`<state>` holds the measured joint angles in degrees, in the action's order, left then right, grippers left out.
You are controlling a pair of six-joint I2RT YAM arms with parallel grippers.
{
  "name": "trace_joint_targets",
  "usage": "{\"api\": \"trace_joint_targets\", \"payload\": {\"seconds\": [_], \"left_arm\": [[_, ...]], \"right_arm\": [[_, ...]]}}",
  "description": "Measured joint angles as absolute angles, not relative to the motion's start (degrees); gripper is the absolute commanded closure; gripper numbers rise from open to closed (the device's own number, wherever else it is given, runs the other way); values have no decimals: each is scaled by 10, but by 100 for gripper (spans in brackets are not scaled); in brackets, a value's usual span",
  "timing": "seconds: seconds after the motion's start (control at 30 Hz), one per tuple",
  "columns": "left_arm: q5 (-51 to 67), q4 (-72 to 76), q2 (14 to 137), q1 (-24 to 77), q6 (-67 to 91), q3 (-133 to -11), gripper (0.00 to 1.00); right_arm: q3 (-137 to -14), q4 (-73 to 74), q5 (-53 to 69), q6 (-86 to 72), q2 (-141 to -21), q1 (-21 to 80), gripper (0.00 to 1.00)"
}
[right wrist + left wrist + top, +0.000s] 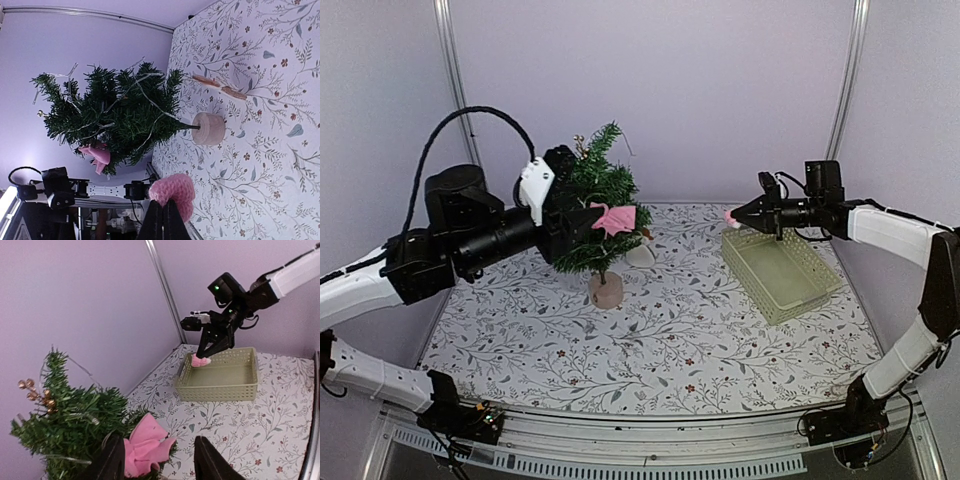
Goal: Decorate the small christmas tree
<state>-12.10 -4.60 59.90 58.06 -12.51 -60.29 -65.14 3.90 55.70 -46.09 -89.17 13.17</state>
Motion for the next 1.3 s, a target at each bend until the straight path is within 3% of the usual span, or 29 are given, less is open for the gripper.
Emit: {"api": "trace_joint_targets", "payload": {"seconds": [0.2, 0.5, 0.9, 1.3], "left_arm": [[-124, -32, 737, 653, -240, -665, 59], [-87, -13, 879, 667, -350, -774, 67], [-38, -33, 969, 669, -412, -836, 72], [-41, -49, 1006, 669, -436, -867, 75]], "right_arm": [[-628, 56, 589, -581, -848, 143, 100], [-585, 50, 634, -738, -787, 177, 100], [-554, -13, 654, -883, -761, 207, 100], [-558, -35, 669, -916, -764, 227, 100]]}}
